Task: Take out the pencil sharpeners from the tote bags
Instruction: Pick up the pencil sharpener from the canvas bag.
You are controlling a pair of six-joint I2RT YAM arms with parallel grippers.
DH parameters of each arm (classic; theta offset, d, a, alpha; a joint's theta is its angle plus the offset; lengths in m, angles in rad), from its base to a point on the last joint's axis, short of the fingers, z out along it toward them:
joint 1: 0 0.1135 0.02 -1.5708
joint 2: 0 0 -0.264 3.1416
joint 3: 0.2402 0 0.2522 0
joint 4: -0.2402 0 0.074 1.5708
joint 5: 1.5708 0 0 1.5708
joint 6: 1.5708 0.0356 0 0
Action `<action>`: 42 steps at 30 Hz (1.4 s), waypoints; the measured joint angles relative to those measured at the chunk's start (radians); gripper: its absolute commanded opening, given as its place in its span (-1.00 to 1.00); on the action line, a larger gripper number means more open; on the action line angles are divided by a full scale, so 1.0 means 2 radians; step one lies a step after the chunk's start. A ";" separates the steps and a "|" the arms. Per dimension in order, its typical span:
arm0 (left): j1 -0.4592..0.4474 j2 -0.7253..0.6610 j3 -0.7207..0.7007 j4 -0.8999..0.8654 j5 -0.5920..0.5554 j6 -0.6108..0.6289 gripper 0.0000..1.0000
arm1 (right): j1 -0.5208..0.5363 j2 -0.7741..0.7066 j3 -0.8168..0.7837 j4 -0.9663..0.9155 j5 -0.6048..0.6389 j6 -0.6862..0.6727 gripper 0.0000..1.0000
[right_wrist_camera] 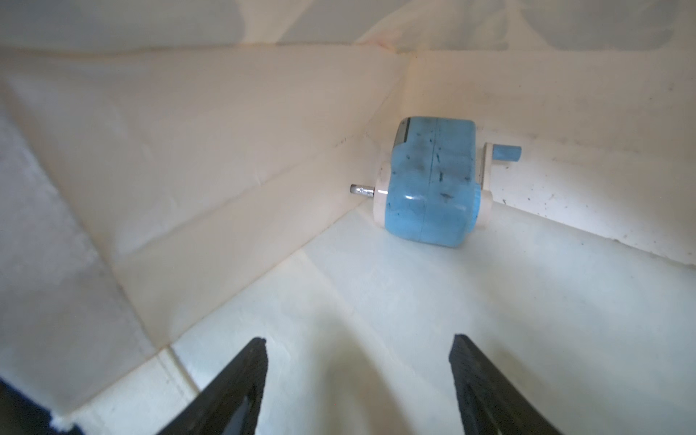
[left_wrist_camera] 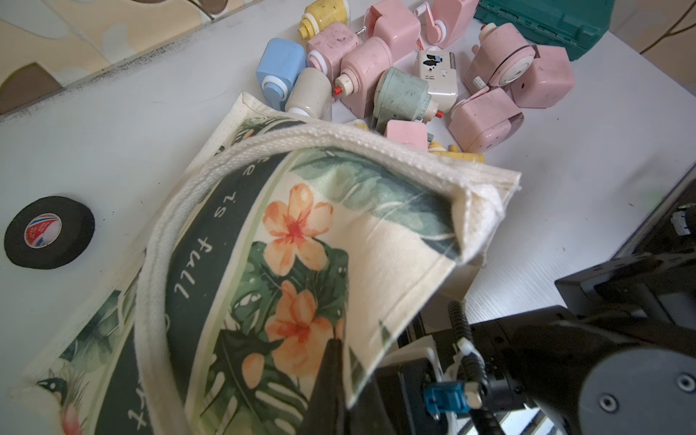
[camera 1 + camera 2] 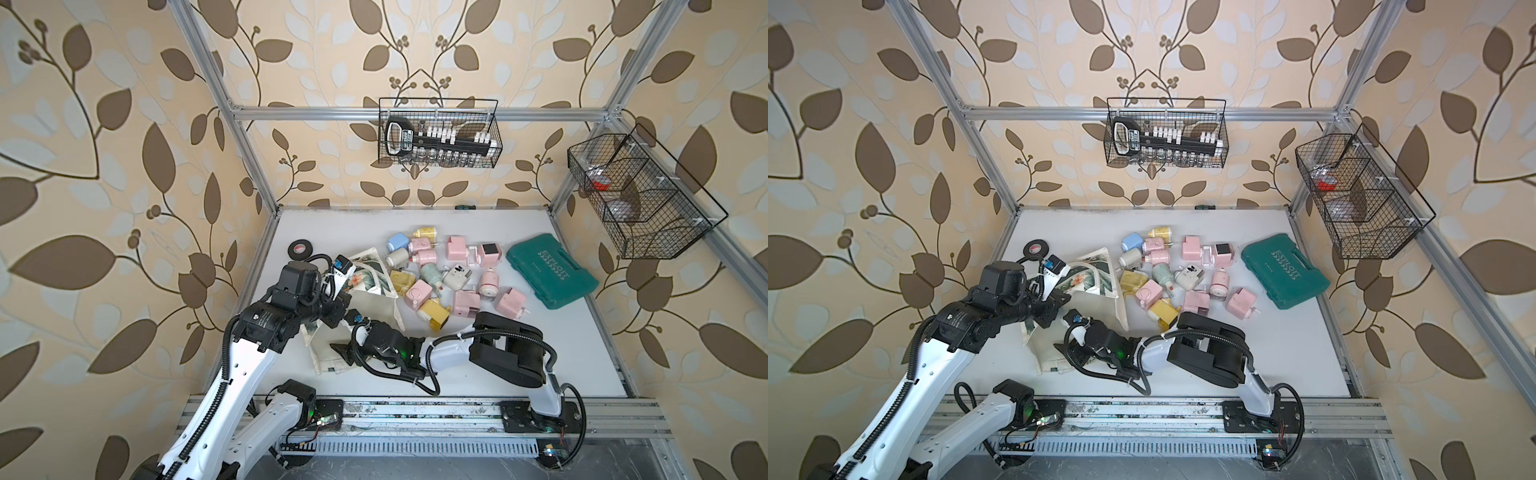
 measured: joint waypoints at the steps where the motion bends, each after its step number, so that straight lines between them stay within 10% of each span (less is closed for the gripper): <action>1: 0.000 -0.001 0.000 0.001 0.000 -0.002 -1.00 | 0.000 -0.001 -0.003 0.002 0.001 0.001 0.49; 24: 0.000 -0.004 0.019 -0.007 0.035 -0.052 -1.00 | -0.039 0.079 0.143 -0.043 -0.054 0.093 0.88; 42: 0.001 0.006 0.020 -0.001 0.033 -0.072 -1.00 | -0.042 0.163 0.274 -0.165 -0.081 0.109 0.68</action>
